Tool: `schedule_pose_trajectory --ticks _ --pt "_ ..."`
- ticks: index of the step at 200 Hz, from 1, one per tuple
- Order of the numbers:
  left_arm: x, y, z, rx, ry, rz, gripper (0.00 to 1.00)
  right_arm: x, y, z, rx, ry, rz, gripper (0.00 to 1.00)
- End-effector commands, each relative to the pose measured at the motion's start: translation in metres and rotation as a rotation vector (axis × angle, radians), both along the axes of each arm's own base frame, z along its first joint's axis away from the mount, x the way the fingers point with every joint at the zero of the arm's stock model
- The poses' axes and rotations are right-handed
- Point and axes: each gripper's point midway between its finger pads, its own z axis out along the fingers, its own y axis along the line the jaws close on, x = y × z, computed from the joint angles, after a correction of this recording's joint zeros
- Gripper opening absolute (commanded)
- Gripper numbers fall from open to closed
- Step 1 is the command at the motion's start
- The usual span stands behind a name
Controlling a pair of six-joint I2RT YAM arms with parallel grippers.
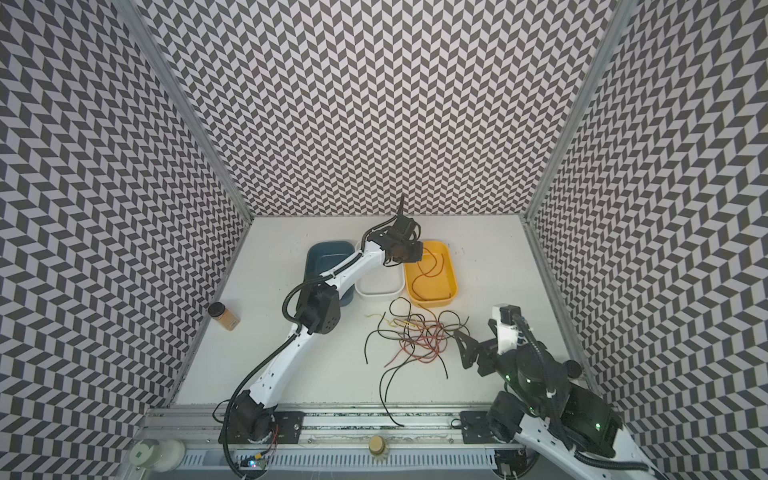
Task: Untangle the cables
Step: 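Carry the red wire over the yellow bin and lower it in with the left gripper, then open the left gripper and draw it back while the right gripper lowers onto wires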
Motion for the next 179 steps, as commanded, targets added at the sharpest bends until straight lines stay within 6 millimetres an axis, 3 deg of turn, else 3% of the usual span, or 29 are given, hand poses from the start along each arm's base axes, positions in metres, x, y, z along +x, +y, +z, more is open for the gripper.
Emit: schedule_pose_trajectory --ticks 1,19,72,98,120,148,179 --pt "0.012 -0.004 0.021 -0.011 -0.087 0.007 0.01 0.004 0.005 0.007 0.025 -0.031 0.007 0.98" --pt "0.016 -0.005 0.030 -0.004 -0.131 0.010 0.03 0.005 0.006 0.006 0.024 -0.025 0.006 0.99" --pt "0.024 -0.002 0.035 0.017 -0.193 -0.009 0.31 0.008 0.007 0.006 0.024 -0.020 0.004 0.99" --pt "0.024 0.000 0.050 0.011 -0.215 -0.013 0.38 0.010 0.007 0.004 0.019 -0.012 0.002 0.99" --pt "0.021 -0.004 0.087 -0.030 -0.261 -0.027 0.47 0.012 0.008 0.003 0.015 -0.006 0.002 0.99" --pt "0.006 -0.008 0.159 -0.086 -0.362 -0.050 0.58 0.014 0.008 0.001 0.013 0.000 -0.009 0.99" --pt "-0.025 0.001 0.242 -0.101 -0.488 -0.069 0.72 0.017 0.009 -0.001 0.001 0.014 -0.011 0.99"
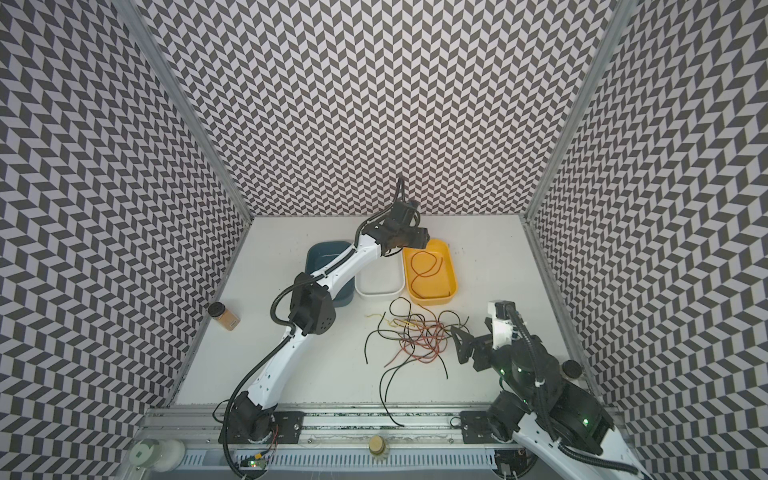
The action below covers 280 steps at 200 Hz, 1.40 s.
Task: Untangle the cables
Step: 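Open the left gripper and draw it back while the right gripper lowers onto wires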
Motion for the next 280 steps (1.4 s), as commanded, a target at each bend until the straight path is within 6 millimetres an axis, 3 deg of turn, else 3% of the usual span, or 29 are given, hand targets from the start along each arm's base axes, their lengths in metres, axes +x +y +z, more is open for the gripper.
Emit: schedule_pose_trajectory --ticks 1,37,52,65,71,85,110,149,174,194,225,252,280 --pt "-0.033 0.005 0.129 -0.073 -0.208 -0.025 0.72 0.005 0.004 0.006 0.007 -0.021 0.005 0.99" --pt "-0.089 0.032 0.200 0.006 -0.324 -0.021 0.82 0.009 0.011 -0.001 -0.021 0.017 0.021 0.99" --pt "-0.116 0.047 0.216 0.064 -0.362 -0.005 0.84 0.011 0.014 -0.005 -0.031 0.034 0.027 0.99" --pt "-0.144 0.064 0.226 0.107 -0.390 0.016 0.91 0.013 0.018 -0.009 -0.043 0.052 0.037 0.99" --pt "-0.156 0.072 0.228 0.122 -0.396 0.025 1.00 0.014 0.019 -0.011 -0.049 0.059 0.039 0.99" --pt "-0.185 0.095 0.233 0.144 -0.403 0.052 1.00 0.017 0.022 -0.018 -0.069 0.087 0.042 0.99" --pt "-0.233 0.149 0.217 0.145 -0.332 0.108 1.00 0.025 0.031 -0.038 -0.121 0.173 0.045 0.99" --pt "-0.300 0.255 0.152 0.185 -0.214 0.244 1.00 0.036 0.052 -0.079 -0.182 0.324 0.083 0.97" --pt "-0.332 0.312 0.112 0.195 -0.163 0.347 1.00 0.040 0.061 -0.097 -0.181 0.367 0.095 0.94" --pt "-0.344 0.345 0.092 0.170 -0.195 0.436 1.00 0.044 0.067 -0.113 -0.182 0.400 0.103 0.92" --pt "-0.350 0.371 0.083 0.107 -0.301 0.508 1.00 0.047 0.080 -0.137 -0.188 0.461 0.130 0.84" --pt "-0.344 0.366 0.080 0.086 -0.322 0.513 1.00 0.049 0.083 -0.156 -0.225 0.527 0.133 0.73" --pt "-0.337 0.365 0.075 0.159 -0.347 0.514 1.00 0.051 0.080 -0.172 -0.276 0.560 0.115 0.54"
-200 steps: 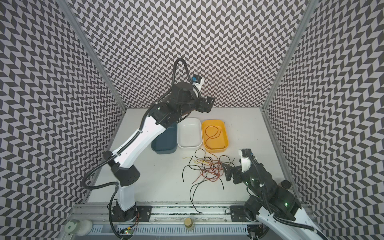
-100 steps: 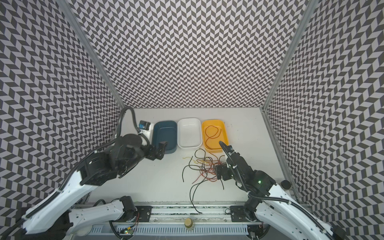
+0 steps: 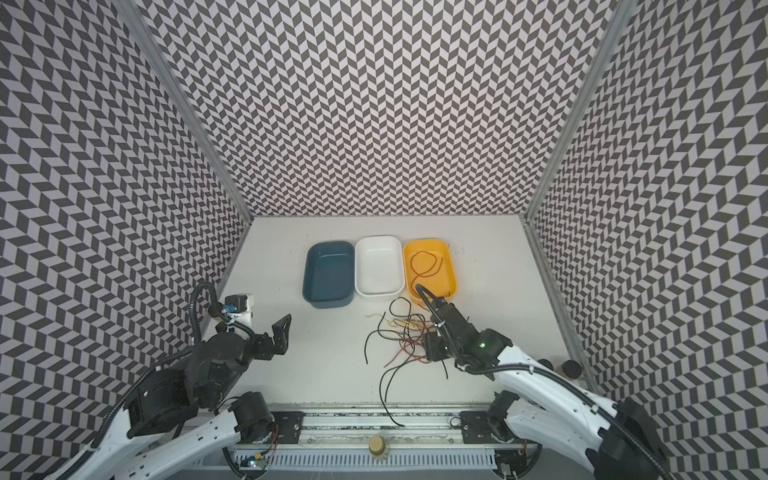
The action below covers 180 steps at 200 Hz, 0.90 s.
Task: Untangle the cables
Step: 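Open the left gripper and draw it back while the right gripper lowers onto wires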
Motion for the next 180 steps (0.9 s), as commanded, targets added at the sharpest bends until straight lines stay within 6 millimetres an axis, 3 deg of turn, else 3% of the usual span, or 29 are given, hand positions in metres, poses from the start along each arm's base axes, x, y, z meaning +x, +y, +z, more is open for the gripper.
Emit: schedule_pose_trajectory --ticks 1,31,50,77,115,145,180 --pt "0.011 0.002 0.006 0.014 -0.050 0.051 1.00 0.007 0.002 -0.005 -0.004 -0.008 -0.010 0.54" --pt "0.012 -0.014 -0.006 -0.028 -0.001 -0.011 1.00 0.007 0.000 -0.019 -0.030 0.011 -0.014 0.51" --pt "0.014 -0.011 -0.009 -0.014 0.002 0.011 1.00 0.007 0.003 -0.023 -0.017 0.011 -0.004 0.42" --pt "0.016 -0.014 -0.012 -0.022 0.005 0.001 1.00 0.008 0.005 -0.024 -0.015 0.012 -0.003 0.37" --pt "0.017 -0.016 -0.015 -0.023 0.003 -0.010 1.00 0.007 0.010 -0.025 -0.005 0.033 0.020 0.16" --pt "0.020 -0.018 -0.019 -0.005 0.016 -0.007 1.00 0.005 0.007 -0.007 0.002 0.005 0.024 0.06" --pt "0.024 -0.020 -0.027 0.016 0.048 0.000 1.00 0.001 -0.002 0.035 0.022 -0.074 0.021 0.00"
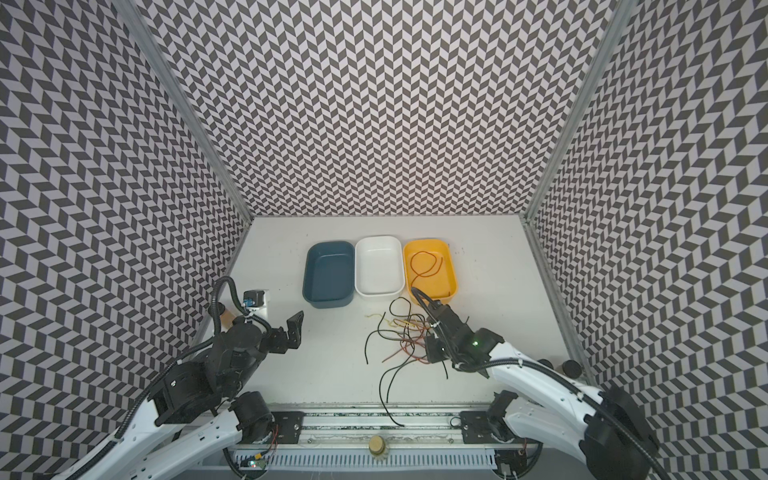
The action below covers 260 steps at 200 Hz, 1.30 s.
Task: Untangle the cables
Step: 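Grasp a red wire with the right gripper and lift it up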
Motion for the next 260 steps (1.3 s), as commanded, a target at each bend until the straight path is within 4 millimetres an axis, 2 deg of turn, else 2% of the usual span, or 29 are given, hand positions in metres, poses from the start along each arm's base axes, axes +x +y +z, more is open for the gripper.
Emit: schedule_pose_trajectory --ticks 1,39,67,106,129,169,194,214,246,260 --pt "0.005 -0.002 -0.005 0.012 0.015 0.011 1.00 0.002 -0.005 0.041 0.023 -0.077 -0.005 0.00" --pt "0.006 -0.003 -0.008 0.021 0.029 0.009 1.00 -0.005 -0.010 0.091 0.070 -0.147 0.014 0.00" --pt "0.007 -0.006 -0.013 0.034 0.048 0.001 1.00 -0.013 -0.005 0.129 0.114 -0.175 0.064 0.00" --pt "0.009 -0.010 -0.016 0.041 0.065 -0.010 1.00 -0.023 0.002 0.198 0.182 -0.269 0.148 0.00" --pt "0.009 -0.010 -0.017 0.043 0.068 -0.012 1.00 -0.029 -0.005 0.236 0.193 -0.330 0.162 0.00" --pt "0.009 -0.012 -0.019 0.047 0.074 -0.018 1.00 -0.041 -0.009 0.292 0.271 -0.449 0.191 0.00" --pt "0.009 -0.013 -0.020 0.048 0.079 -0.022 1.00 -0.041 -0.013 0.312 0.259 -0.484 0.194 0.00" --pt "0.009 -0.014 -0.020 0.046 0.082 -0.028 1.00 -0.040 -0.005 0.319 0.269 -0.480 0.222 0.00" --pt "0.008 -0.017 -0.022 0.044 0.088 -0.040 1.00 -0.043 0.000 0.354 0.342 -0.542 0.247 0.00" --pt "0.006 -0.023 -0.016 0.016 0.085 -0.073 1.00 -0.038 0.002 0.358 0.323 -0.553 0.249 0.00"
